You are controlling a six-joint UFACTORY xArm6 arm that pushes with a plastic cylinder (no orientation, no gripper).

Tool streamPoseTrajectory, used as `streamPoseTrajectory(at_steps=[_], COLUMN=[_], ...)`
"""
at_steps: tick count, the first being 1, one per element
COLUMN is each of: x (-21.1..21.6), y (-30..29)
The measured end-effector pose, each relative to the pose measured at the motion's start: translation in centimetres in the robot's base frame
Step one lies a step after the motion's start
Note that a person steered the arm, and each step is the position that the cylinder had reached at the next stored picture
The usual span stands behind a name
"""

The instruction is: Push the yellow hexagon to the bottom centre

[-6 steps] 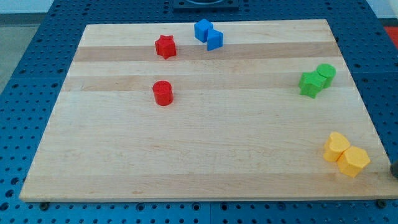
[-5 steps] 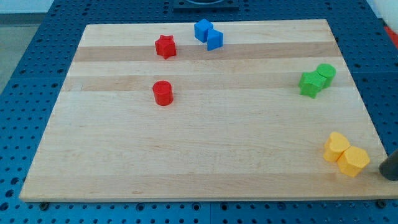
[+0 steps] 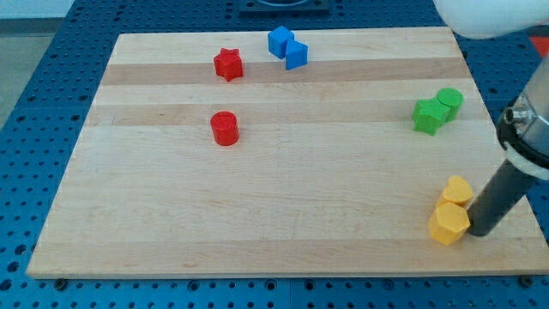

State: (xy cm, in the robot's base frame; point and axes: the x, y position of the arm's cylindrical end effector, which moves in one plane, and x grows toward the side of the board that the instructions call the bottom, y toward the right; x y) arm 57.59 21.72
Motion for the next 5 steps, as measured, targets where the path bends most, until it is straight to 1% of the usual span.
streamPoseTrajectory(at_steps=[5], x=[0.0], y=[-8.6])
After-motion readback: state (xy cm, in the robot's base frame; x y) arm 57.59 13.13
